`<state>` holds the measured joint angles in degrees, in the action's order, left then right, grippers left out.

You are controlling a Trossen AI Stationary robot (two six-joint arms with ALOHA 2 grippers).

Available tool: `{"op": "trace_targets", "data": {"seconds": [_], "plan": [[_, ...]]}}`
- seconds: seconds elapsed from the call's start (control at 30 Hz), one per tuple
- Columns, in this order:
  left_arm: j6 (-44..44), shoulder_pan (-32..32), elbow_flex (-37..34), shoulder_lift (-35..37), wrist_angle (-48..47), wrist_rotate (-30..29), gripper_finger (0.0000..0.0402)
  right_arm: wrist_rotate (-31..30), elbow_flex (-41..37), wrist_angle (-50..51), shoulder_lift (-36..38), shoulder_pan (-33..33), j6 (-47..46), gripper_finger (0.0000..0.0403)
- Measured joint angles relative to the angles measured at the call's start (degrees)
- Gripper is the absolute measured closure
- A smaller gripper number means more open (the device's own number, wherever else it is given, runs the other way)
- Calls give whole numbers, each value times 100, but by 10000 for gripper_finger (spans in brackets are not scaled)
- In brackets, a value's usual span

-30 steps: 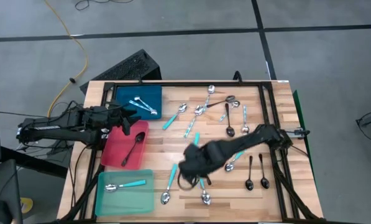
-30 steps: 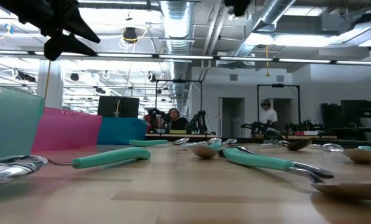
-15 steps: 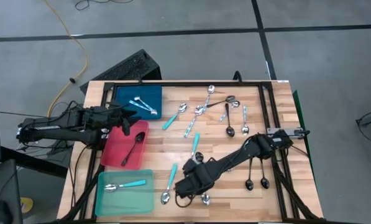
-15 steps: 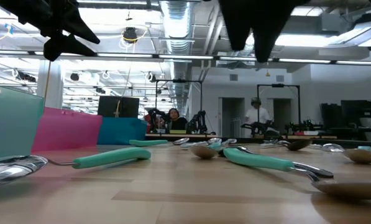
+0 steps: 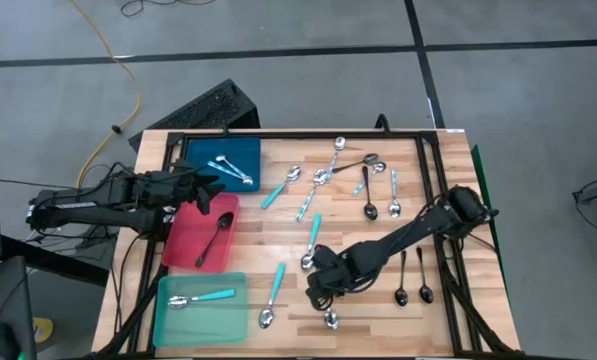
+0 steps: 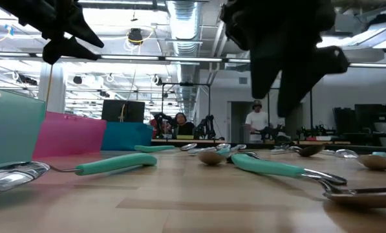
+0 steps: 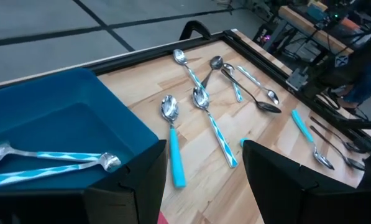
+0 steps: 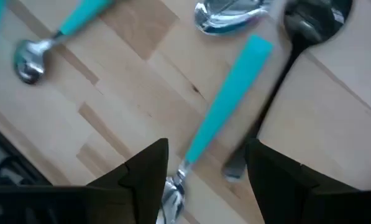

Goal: Sort silverware by color (type)
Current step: Put the light blue spoon into the light blue bin

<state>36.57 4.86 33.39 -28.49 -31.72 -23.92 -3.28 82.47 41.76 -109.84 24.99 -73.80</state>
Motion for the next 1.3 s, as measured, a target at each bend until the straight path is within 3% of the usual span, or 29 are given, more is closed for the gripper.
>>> {"op": "trace_targets", "data": {"seconds": [0.37, 0.87, 1.3], "plan": [[660, 0, -2, 0, -193, -75, 207, 42, -21, -202, -623, 103, 322, 170], [617, 0, -2, 1, -243, 201, 207, -11, 19, -395, -916, 435, -720, 172], [355, 0, -2, 2, -238, 273, 207, -31, 12, -170, -935, 556, -1325, 253]]}}
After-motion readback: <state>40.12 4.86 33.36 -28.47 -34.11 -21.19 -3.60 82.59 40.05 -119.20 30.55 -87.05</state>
